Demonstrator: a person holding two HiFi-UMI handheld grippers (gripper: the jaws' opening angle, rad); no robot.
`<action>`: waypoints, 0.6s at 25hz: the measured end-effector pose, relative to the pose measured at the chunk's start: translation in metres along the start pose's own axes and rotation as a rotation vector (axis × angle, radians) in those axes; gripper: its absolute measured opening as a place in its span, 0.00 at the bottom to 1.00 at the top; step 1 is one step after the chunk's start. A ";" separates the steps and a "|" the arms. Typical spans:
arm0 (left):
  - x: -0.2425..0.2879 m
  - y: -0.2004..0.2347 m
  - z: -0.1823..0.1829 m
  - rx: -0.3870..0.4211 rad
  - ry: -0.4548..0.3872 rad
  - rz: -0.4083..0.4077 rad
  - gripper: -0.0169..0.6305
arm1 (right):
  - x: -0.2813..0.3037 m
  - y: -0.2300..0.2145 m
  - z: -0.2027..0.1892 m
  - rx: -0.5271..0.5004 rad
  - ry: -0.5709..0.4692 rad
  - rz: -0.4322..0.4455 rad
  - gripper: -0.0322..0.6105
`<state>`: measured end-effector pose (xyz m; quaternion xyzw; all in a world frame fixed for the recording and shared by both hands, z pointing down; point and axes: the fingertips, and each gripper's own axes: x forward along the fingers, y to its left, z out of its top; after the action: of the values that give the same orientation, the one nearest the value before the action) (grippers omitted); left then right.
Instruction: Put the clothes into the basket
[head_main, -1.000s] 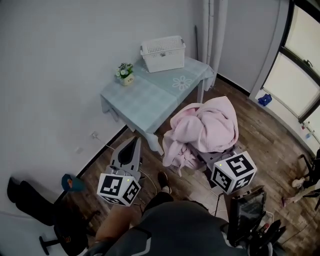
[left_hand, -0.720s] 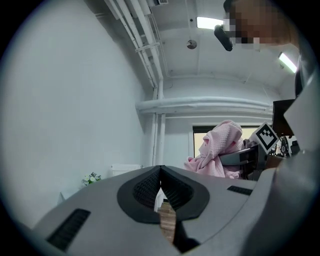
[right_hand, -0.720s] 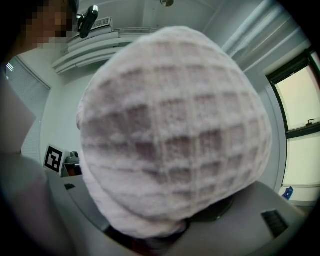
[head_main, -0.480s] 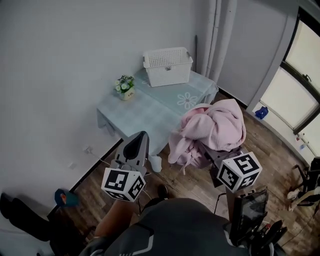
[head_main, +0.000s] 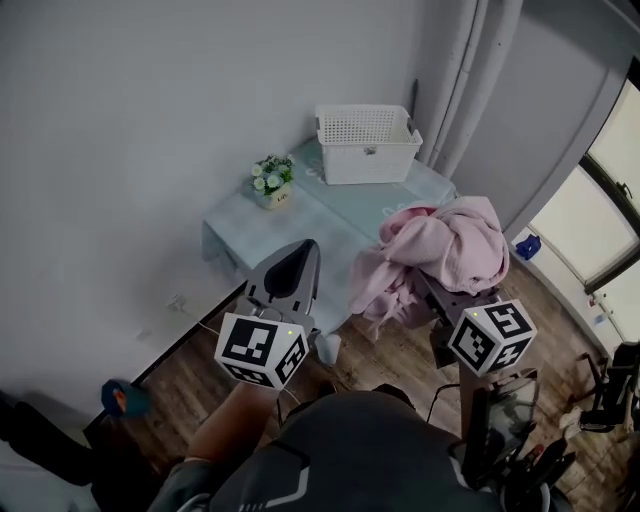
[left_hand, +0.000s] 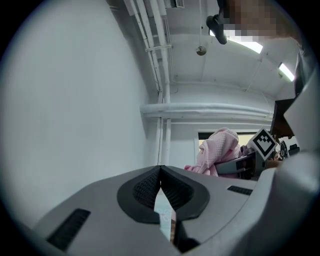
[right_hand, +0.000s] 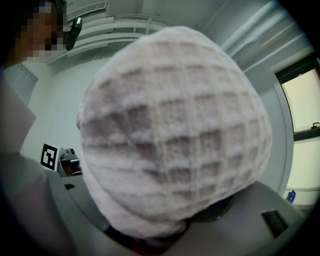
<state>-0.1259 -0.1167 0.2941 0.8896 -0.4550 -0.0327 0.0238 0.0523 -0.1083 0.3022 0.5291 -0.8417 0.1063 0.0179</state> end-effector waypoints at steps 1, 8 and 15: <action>0.009 0.011 -0.001 -0.003 0.006 0.000 0.04 | 0.014 -0.002 0.002 0.005 0.006 -0.002 0.57; 0.004 0.014 0.000 0.001 -0.017 0.008 0.04 | 0.020 0.001 0.007 -0.014 -0.019 0.005 0.57; 0.055 0.050 0.003 0.025 -0.013 0.061 0.04 | 0.086 -0.034 0.025 -0.008 -0.035 0.057 0.57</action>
<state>-0.1338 -0.1907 0.2931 0.8753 -0.4824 -0.0320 0.0104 0.0471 -0.2033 0.2958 0.5068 -0.8569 0.0943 0.0022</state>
